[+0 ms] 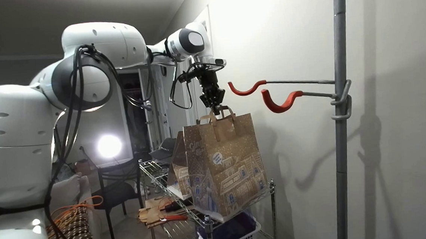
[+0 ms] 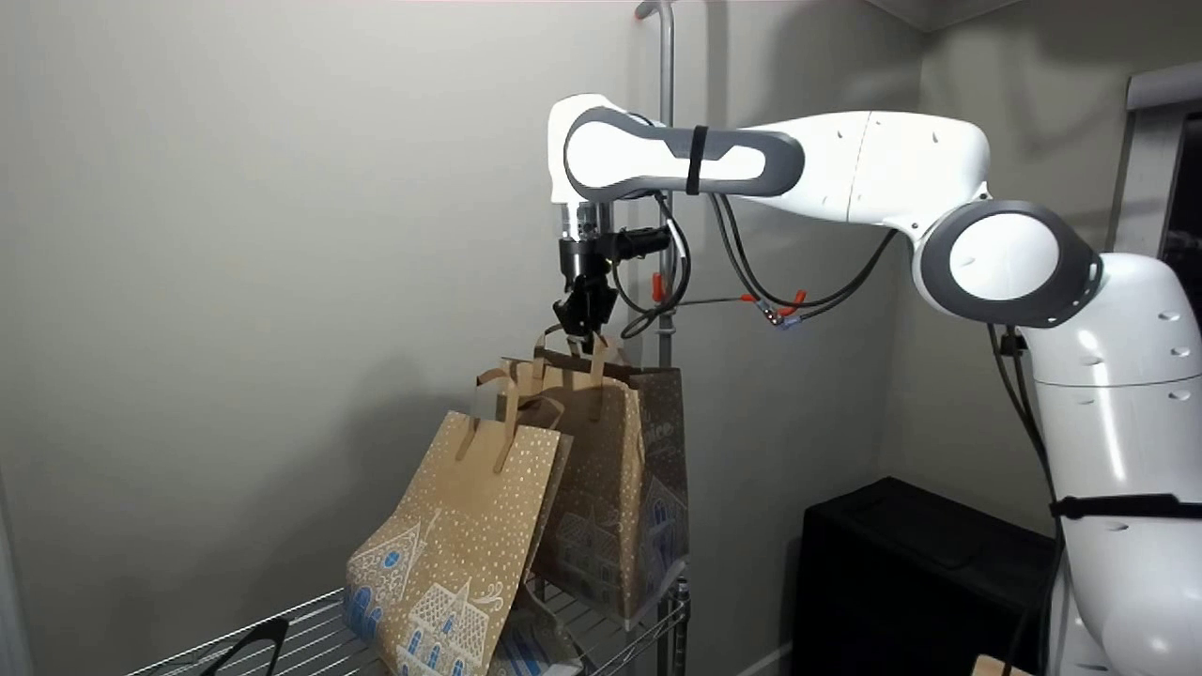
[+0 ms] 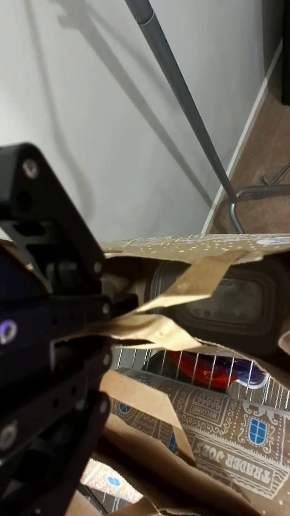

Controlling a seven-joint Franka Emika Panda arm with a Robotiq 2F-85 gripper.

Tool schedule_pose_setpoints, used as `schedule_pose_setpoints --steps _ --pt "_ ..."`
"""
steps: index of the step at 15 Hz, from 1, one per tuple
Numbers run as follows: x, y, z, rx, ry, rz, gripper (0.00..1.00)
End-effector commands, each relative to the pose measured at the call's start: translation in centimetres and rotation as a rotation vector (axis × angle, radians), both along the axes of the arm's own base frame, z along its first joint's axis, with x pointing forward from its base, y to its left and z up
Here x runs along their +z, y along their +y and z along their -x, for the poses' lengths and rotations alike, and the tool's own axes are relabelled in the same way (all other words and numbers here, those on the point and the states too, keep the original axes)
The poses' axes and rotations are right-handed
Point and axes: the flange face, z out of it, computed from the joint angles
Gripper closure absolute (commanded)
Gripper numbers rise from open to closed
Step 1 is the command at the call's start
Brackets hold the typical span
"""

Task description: Hang the brown bags on the metal stand

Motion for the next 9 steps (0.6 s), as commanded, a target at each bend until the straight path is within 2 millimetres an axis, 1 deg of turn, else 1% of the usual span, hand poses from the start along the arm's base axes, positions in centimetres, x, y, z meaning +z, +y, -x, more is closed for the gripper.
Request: schedule_pose_setpoints --steps 1,3,5,7,9 --pt "3.0 -1.1 1.6 -0.03 0.0 0.009 0.96" --pt "5.8 -1.5 4.0 0.01 0.006 0.016 0.96" --pt "8.5 -1.1 7.2 0.05 -0.001 0.031 0.96" --pt "10.4 -0.3 10.6 0.101 -0.004 0.037 0.96" --pt "11.5 0.3 14.0 0.142 -0.026 0.042 0.96"
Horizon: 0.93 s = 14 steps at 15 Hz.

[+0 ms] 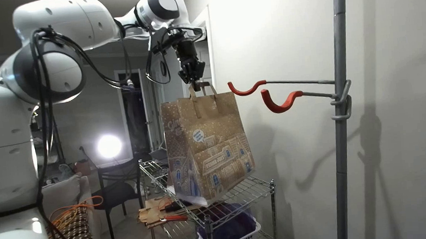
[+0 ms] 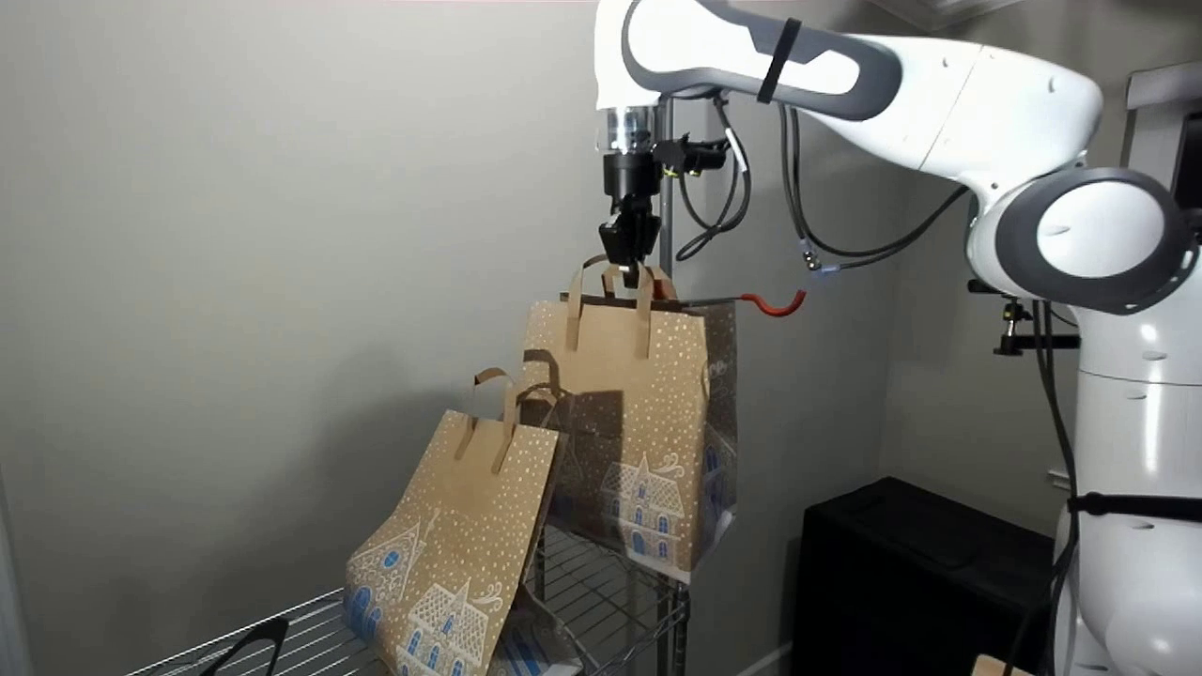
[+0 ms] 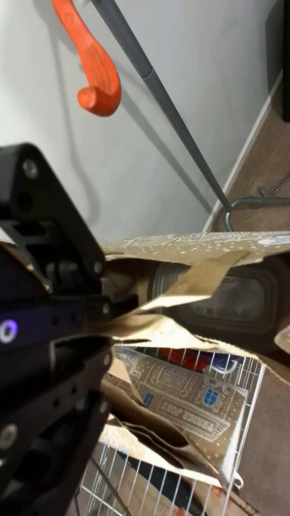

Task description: Hang the brown bags on the metal stand

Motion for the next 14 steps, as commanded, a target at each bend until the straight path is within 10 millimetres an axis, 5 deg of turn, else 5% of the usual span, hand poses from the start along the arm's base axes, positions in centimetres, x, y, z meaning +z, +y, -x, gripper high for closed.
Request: schedule_pose_setpoints --steps 1,6,14 --pt "1.4 0.6 6.5 0.076 -0.026 0.03 0.96" --pt "-0.2 -1.7 10.2 0.011 -0.057 0.029 0.96" --pt "-9.4 -11.6 11.5 -0.037 -0.062 0.02 0.96"
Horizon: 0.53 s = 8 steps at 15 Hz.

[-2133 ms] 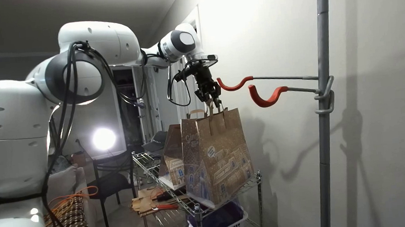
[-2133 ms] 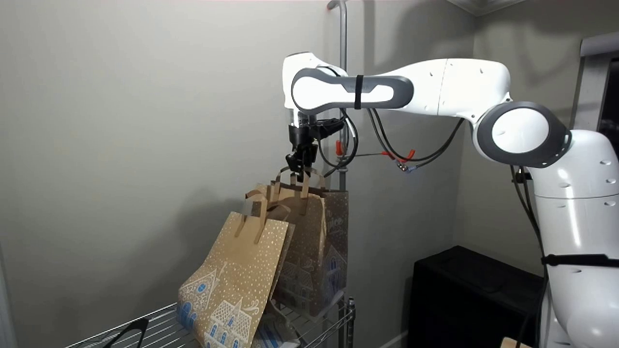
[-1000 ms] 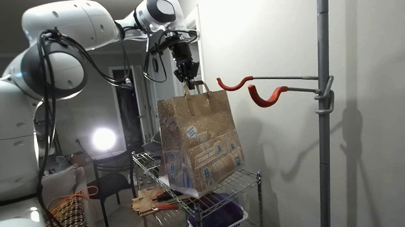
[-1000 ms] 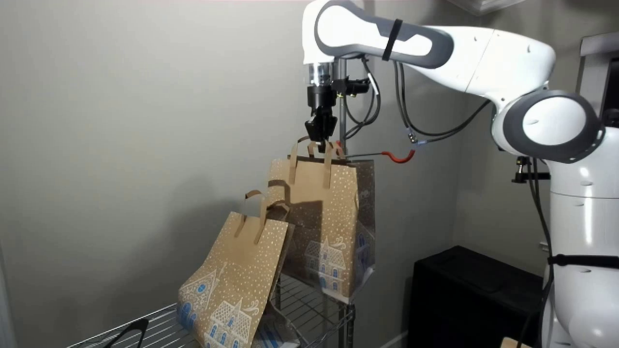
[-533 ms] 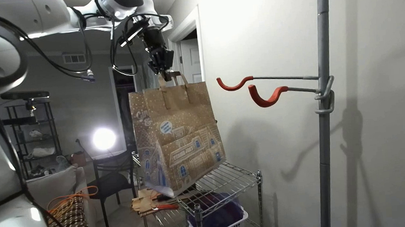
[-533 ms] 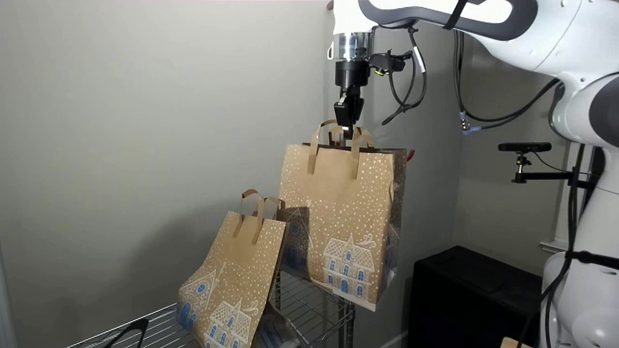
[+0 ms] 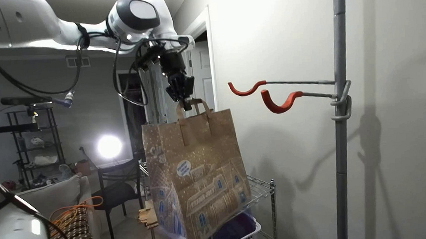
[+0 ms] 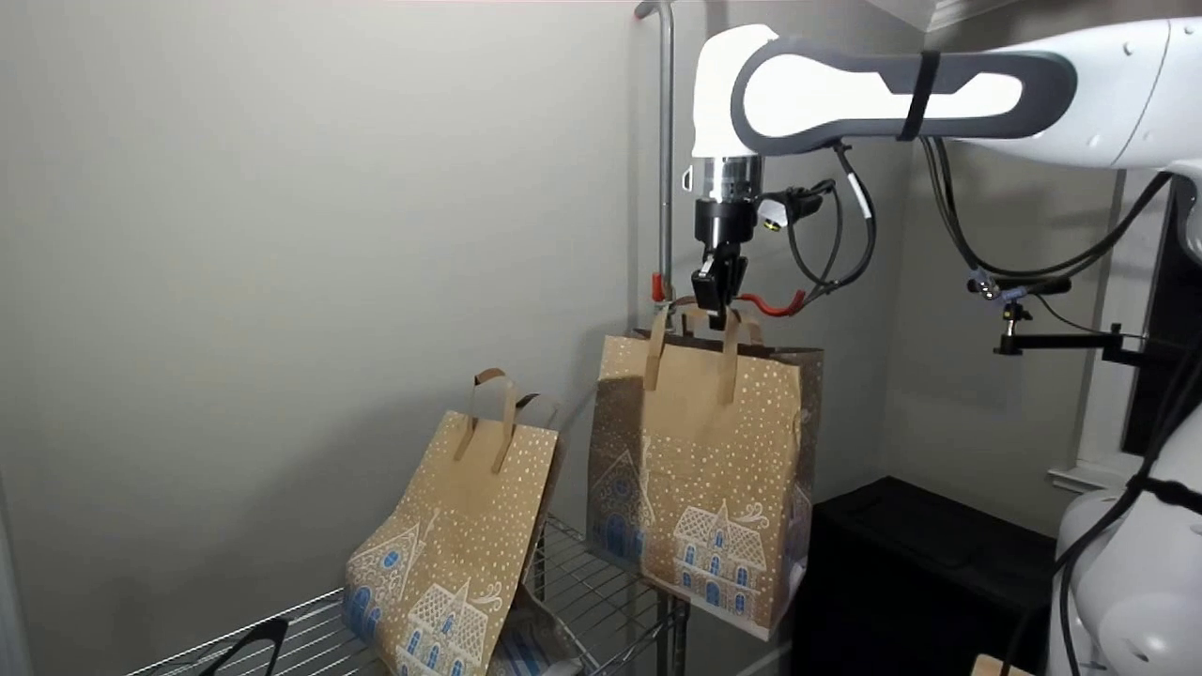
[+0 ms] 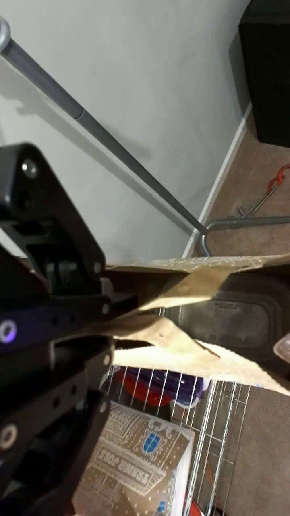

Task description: Hang the brown bags on the metal stand

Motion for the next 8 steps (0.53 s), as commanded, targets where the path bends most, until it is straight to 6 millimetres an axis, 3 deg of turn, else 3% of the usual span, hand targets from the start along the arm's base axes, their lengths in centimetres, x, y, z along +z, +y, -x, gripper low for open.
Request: schedule_pose_setpoints --steps 1,4,8 --pt "-4.2 -5.6 2.7 0.018 -0.028 -0.01 0.97" --pt "-6.5 -9.8 5.3 0.004 -0.063 -0.052 0.96" --pt "-7.0 -12.6 7.8 -0.133 -0.083 -0.195 0.96"
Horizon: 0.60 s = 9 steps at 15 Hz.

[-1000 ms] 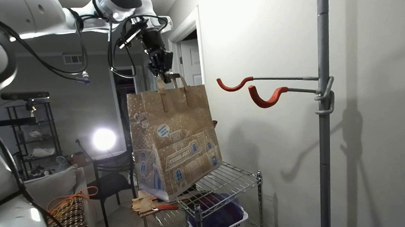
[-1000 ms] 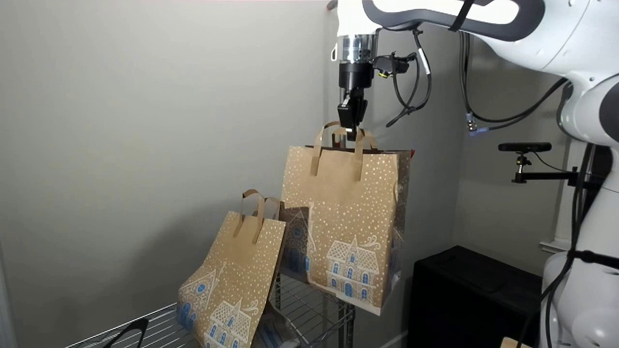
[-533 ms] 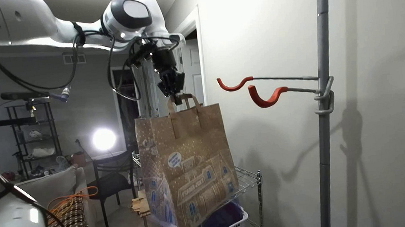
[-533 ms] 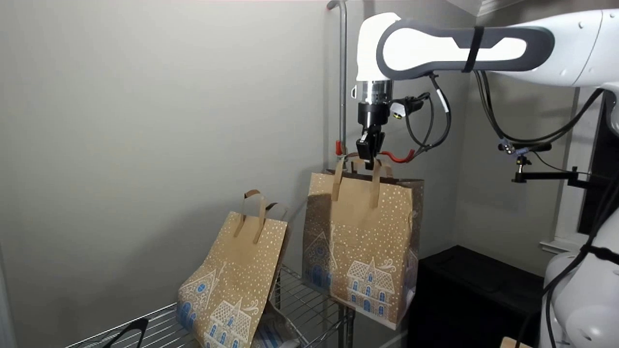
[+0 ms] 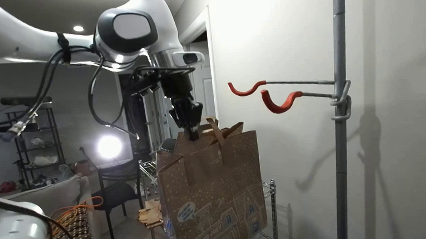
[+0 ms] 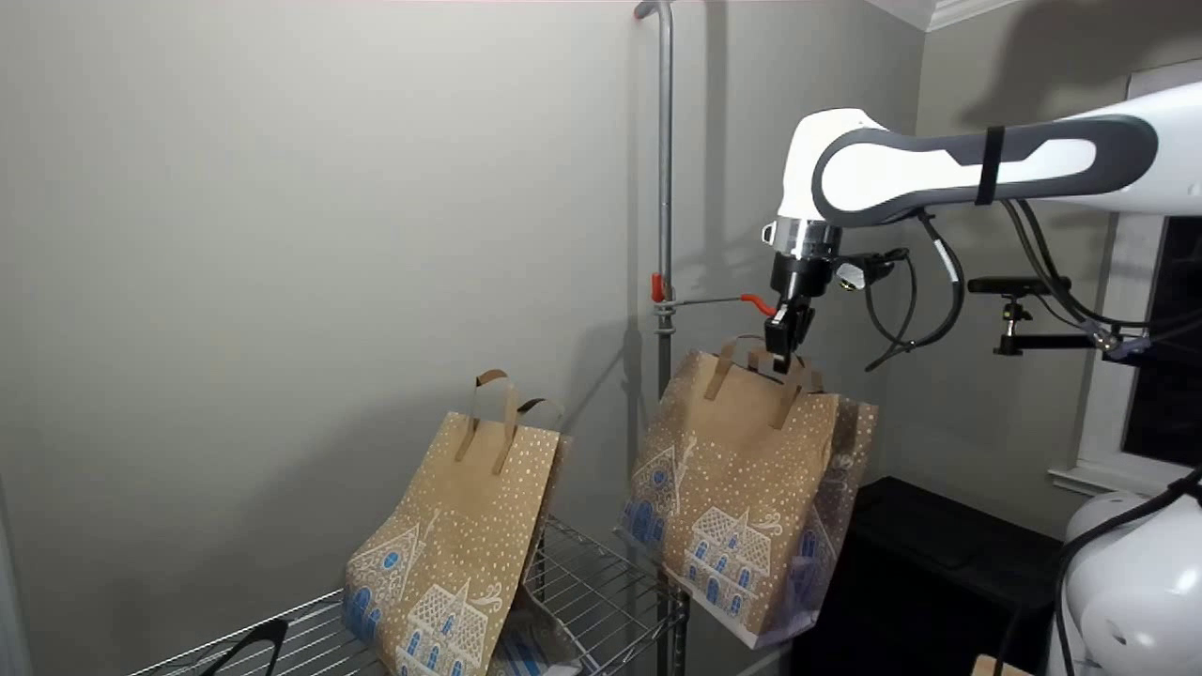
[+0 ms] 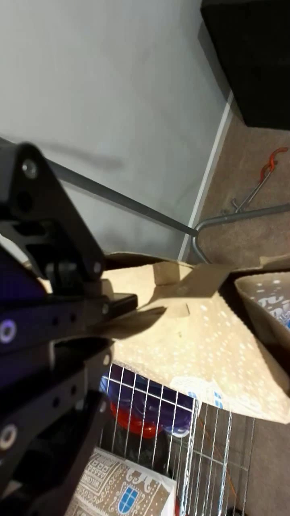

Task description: Hang the brown bags on the metal stand

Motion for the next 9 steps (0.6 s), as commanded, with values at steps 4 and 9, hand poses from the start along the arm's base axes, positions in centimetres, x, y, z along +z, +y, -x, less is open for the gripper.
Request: schedule_pose_setpoints --steps 4,9 --pt "1.6 -2.8 3.8 -0.286 -0.052 -0.17 0.96" --pt "3.3 -5.3 3.6 -0.56 -0.065 -0.181 0.96"
